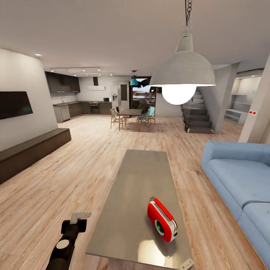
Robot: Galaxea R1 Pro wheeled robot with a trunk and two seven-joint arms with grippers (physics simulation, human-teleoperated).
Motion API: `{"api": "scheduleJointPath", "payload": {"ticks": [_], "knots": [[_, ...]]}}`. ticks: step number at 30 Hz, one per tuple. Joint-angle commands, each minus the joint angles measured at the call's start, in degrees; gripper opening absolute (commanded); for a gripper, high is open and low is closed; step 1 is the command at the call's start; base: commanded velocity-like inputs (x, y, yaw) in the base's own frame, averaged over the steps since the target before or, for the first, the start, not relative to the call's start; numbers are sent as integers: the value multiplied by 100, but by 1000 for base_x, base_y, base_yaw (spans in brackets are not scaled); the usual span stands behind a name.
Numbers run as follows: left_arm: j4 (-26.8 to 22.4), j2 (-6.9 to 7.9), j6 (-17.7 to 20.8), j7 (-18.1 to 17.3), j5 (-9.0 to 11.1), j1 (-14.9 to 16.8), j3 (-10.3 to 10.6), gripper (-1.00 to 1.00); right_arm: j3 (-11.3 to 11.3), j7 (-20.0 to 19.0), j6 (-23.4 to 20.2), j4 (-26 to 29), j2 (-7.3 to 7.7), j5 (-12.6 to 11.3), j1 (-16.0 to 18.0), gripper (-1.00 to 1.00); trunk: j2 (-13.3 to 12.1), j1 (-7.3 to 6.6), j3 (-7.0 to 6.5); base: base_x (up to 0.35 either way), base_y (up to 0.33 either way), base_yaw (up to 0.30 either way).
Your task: Turn on the radio receiver that's on the table in the living room.
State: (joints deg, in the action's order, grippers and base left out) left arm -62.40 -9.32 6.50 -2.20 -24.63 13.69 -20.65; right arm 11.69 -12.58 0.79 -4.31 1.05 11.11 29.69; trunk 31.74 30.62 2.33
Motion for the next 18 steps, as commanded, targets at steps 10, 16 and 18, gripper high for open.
{"api": "scheduleJointPath", "payload": {"ticks": [10,16,18], "knots": [[8,-21,-3,-4,10,-2,14,-100,0,1,0,0,-8,5,-23,100,0,0,0,0,0,0],[9,-47,0,-8,12,0,17,-100,0,1,0,0,-9,6,-25,100,0,0,0,0,0,0],[9,-40,-2,-8,11,0,17,-100,0,1,0,0,-9,6,-25,100,0,0,0,0,0,0]]}}
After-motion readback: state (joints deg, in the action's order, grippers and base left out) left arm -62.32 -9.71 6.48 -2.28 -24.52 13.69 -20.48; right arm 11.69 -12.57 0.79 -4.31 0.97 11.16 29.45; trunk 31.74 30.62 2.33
